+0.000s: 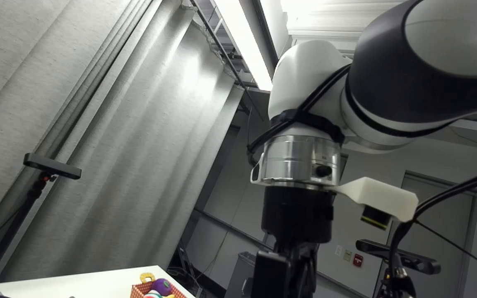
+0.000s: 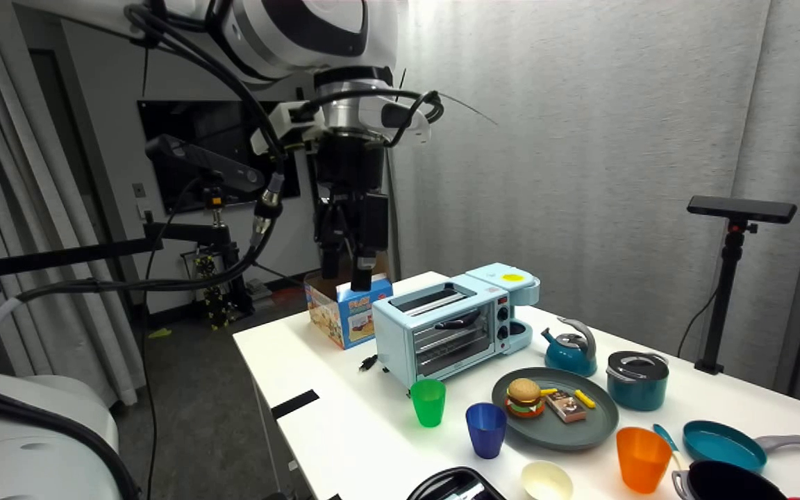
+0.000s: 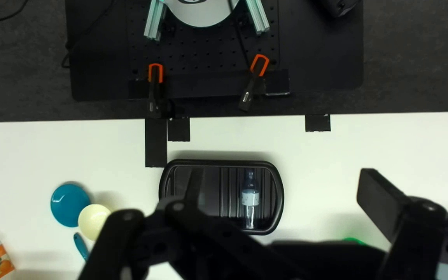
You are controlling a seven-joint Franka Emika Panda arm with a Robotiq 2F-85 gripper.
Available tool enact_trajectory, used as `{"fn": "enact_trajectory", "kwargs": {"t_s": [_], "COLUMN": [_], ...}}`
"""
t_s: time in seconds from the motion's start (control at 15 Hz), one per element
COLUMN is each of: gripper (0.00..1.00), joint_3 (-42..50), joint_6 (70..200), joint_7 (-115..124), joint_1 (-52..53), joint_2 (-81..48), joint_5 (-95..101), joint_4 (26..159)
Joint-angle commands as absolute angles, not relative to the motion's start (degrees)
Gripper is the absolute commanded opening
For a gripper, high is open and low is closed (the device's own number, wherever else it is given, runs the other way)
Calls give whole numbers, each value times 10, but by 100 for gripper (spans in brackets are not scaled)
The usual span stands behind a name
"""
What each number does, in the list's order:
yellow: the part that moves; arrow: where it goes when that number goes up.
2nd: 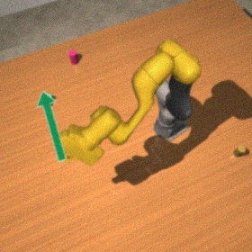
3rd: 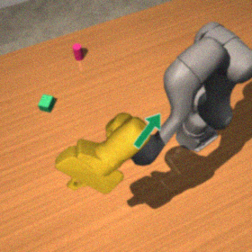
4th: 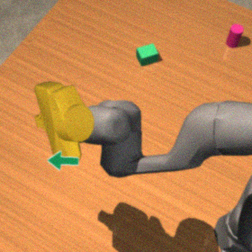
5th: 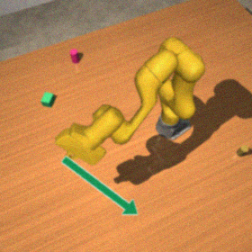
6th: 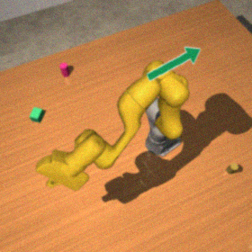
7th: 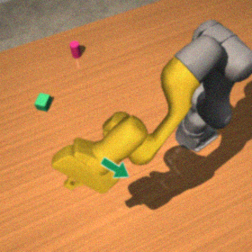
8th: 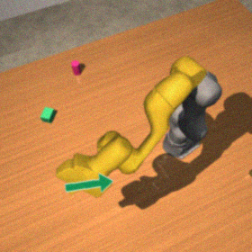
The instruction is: Pick up the blue cup and pour its contents in the white bowl
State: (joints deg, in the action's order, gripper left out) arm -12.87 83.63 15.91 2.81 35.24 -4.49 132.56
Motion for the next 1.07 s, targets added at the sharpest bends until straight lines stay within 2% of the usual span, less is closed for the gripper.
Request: {"fn": "enact_trajectory", "kwargs": {"t_s": [0.0, 1.0], "gripper": [100, 100], "joint_3": [-120, -117], "joint_6": [867, 895], "joint_7": [153, 139], "joint_1": [39, 35], "joint_2": [361, 342], "joint_5": [-50, -39], "joint_4": [1337, 1339]}}
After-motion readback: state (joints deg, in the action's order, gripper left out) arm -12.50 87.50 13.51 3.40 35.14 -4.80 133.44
